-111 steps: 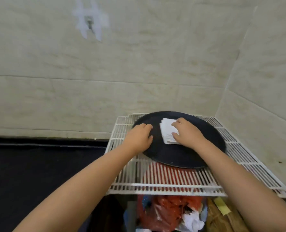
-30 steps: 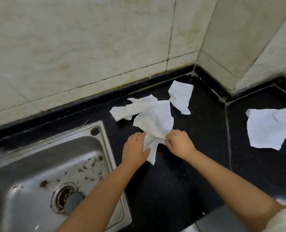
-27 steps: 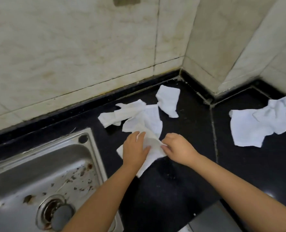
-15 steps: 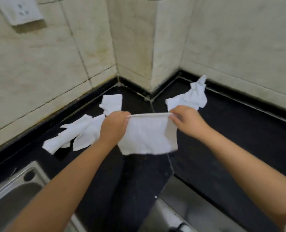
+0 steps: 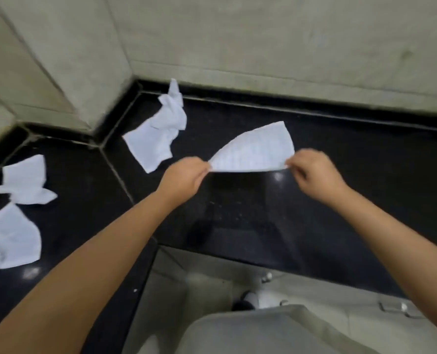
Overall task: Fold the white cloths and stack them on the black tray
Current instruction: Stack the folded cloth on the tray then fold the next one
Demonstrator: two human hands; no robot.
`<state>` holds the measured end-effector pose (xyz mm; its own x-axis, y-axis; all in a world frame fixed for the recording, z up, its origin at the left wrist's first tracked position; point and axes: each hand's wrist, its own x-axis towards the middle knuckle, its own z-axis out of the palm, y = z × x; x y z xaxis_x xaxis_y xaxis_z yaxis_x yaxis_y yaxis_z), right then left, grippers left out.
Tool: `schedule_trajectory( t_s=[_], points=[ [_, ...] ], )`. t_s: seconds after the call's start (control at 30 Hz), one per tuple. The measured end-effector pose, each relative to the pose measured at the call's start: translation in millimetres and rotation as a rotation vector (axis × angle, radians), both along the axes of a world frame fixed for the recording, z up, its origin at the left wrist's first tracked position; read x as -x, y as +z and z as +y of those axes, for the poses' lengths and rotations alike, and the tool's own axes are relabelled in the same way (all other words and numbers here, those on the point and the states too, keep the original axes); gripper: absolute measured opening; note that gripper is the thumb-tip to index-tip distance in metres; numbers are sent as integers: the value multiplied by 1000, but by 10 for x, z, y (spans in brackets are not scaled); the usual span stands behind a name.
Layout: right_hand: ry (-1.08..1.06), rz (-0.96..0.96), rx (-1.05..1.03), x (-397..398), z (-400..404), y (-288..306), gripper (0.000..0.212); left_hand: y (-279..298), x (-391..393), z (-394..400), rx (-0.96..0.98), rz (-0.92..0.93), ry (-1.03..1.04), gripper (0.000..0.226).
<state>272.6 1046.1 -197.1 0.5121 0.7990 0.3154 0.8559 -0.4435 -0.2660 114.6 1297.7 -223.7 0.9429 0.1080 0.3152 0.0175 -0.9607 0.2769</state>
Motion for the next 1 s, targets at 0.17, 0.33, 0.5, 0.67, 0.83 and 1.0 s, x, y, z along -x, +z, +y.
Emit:
schedule_trajectory(
  t_s=[0.17,0.33,0.5,0.67,0.83,1.0],
  points=[
    [31,368,486,211,-784,-722,13,-656,36,-535,72,506,-170,16],
    [27,590,629,156,-875,-785,30,-717,-147,-578,255,967,-169,20],
    [-142,598,463,-182,-799,-740,20,-590,-544,-469,278,812,-78,19],
    [-445,553,277,-416,-690,-860,22,-646,-993,-493,270,557,100,21],
    [-531,440,366,-480,-599,-1094,25,-921,-1193,-543,125,602,140,28],
    [-536,405,359,-526,-521,-1235,25,-1095,-1146,-505,68,570,174,29]
  ],
)
